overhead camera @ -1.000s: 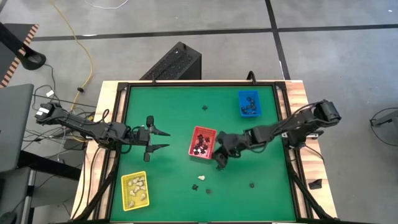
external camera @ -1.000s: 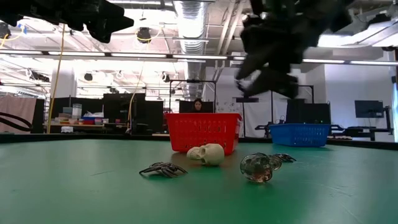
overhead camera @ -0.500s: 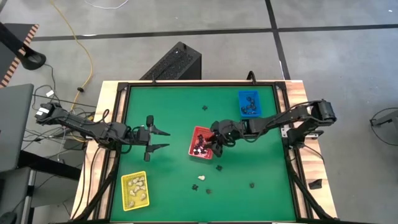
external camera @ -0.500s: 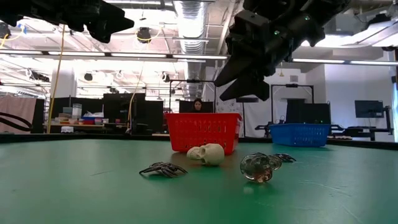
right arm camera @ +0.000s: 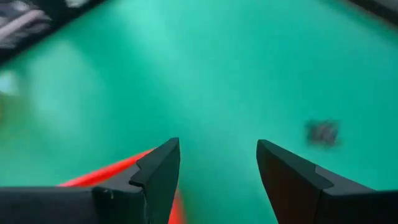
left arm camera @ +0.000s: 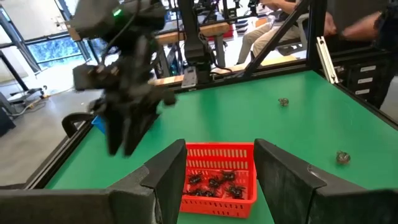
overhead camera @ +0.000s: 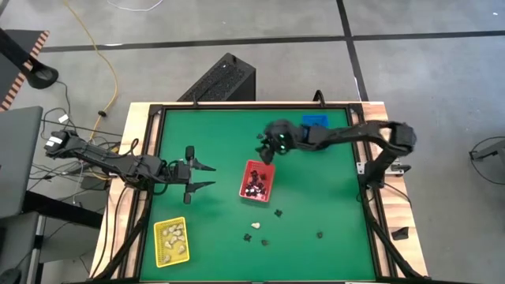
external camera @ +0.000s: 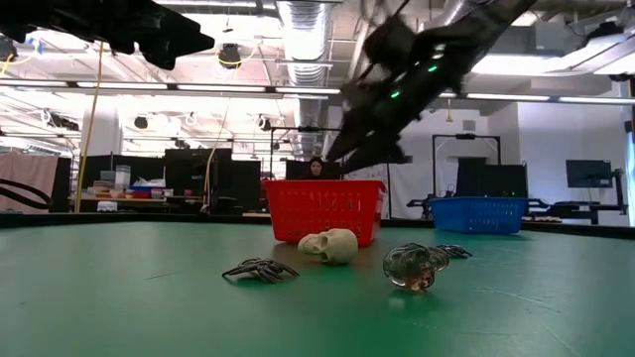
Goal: Sort Halloween decoration
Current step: Put the black spider toy into the red bin
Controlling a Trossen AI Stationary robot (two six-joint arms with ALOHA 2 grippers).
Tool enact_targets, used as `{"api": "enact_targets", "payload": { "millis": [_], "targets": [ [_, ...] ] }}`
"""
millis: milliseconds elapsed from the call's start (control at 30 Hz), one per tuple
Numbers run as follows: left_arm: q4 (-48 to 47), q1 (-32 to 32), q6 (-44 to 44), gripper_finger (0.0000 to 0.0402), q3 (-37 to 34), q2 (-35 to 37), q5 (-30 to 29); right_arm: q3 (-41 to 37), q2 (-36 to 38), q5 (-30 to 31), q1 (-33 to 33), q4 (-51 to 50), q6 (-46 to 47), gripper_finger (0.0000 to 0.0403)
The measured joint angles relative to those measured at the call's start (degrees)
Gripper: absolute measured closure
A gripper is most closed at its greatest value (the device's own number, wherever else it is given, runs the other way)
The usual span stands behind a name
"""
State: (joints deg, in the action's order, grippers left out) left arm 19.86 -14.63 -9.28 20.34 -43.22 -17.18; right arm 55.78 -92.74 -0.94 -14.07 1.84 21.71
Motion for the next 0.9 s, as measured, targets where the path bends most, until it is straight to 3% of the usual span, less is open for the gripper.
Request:
{"api": "enact_targets", "payload": {
  "millis": [233, 367, 900],
  "targets": [
    [-0.04, 0.12, 0.10, 0.0223, 0.00, 0.00, 0.04, 12.02, -13.37, 10.05, -4.75, -8.29, -5.22, 0.0159],
    [-1.02, 0.17, 0.46, 0.0223, 0.00, 0.00, 0.01, 16.10, -18.18, 11.21, -7.34, -11.62, -3.97, 0.0159],
    [-2.45, 1.25, 0.37, 0.0223, 0.00, 0.00, 0.37, 16.54, -20.96, 9.80, -8.11, -8.45, -0.57, 0.0148]
  ]
}}
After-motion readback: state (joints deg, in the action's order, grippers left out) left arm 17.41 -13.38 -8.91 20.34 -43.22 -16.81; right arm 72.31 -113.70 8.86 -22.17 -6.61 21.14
